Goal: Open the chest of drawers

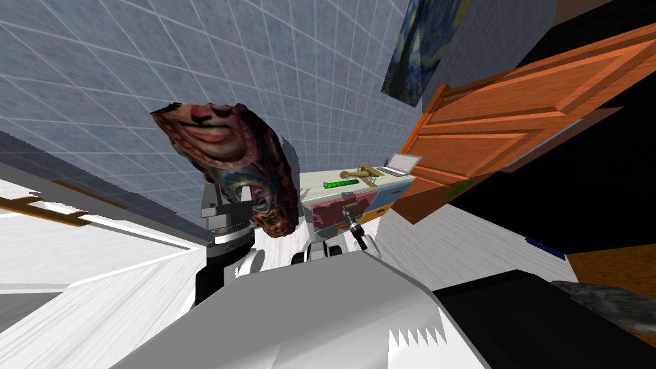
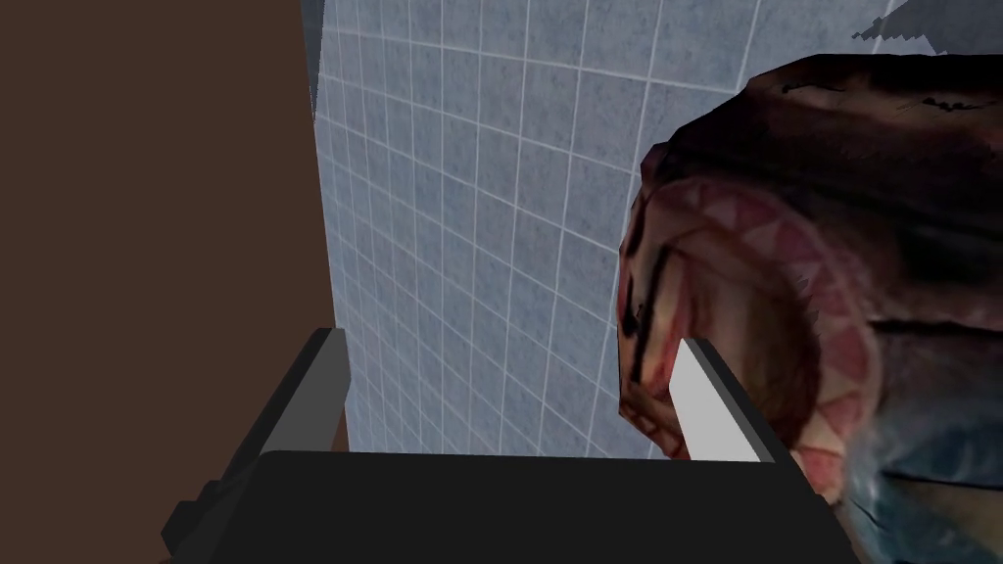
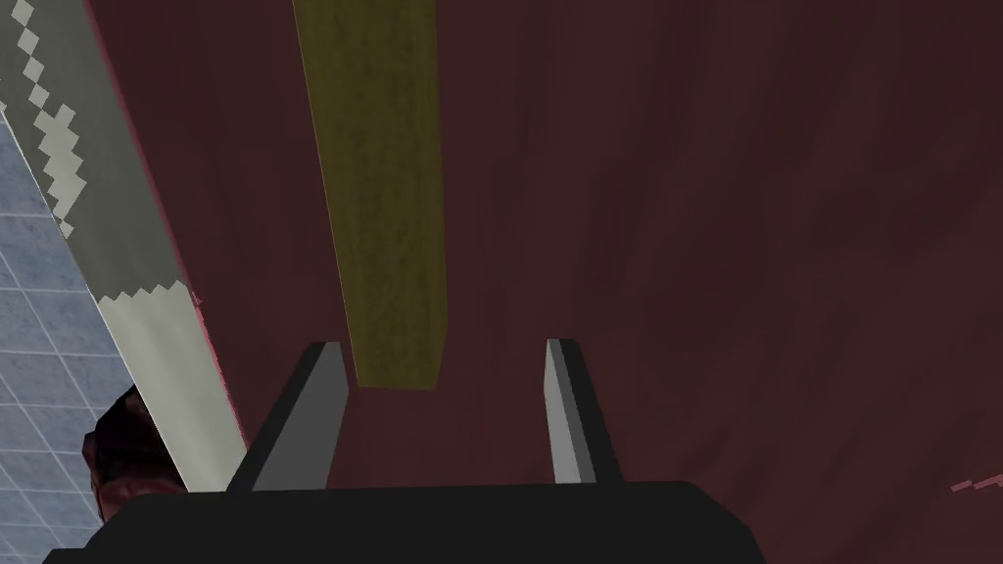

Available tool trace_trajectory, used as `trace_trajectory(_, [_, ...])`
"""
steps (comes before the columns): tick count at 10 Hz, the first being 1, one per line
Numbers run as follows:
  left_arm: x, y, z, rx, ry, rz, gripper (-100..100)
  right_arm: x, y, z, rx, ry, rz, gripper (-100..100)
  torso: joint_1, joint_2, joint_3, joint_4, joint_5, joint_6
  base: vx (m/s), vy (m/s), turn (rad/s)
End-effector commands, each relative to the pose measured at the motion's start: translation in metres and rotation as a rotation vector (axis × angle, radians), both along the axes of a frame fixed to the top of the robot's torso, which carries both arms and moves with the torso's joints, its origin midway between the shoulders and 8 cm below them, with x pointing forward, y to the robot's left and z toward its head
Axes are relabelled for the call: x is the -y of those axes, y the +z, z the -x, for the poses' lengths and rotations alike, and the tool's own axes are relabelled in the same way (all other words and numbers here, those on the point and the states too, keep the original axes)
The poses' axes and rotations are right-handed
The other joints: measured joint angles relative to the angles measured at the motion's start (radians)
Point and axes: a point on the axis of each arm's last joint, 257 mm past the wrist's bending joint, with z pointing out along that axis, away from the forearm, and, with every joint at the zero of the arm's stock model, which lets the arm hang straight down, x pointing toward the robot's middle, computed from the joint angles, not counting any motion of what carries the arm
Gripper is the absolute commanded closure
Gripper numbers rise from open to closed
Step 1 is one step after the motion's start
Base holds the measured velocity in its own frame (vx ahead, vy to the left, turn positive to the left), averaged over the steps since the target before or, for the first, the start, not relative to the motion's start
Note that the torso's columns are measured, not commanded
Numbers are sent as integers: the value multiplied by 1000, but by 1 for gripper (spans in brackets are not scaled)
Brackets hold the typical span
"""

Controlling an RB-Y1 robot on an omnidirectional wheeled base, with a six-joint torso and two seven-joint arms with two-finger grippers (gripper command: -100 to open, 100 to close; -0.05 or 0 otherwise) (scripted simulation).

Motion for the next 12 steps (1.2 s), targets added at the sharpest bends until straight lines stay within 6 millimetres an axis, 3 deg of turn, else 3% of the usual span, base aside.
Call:
trace_trajectory(1, [0,0,0,0,0,0,0,2,3,0,2,5,0,100,-4,1,2,-6,-4,0,-184,-18,-19])
trace_trajectory(10, [0,0,0,0,0,0,0,5,7,1,5,25,0,100,-3,-5,-2,-5,-3,0,-157,-25,-19])
trace_trajectory(11, [0,0,0,0,0,0,0,13,15,-10,0,24,1,-100,-2,-10,-5,-4,-1,0,-66,16,37])
trace_trajectory(12, [0,0,0,0,0,0,0,17,20,-15,-1,22,1,-100,2,-8,-5,-3,0,0,-70,28,43])
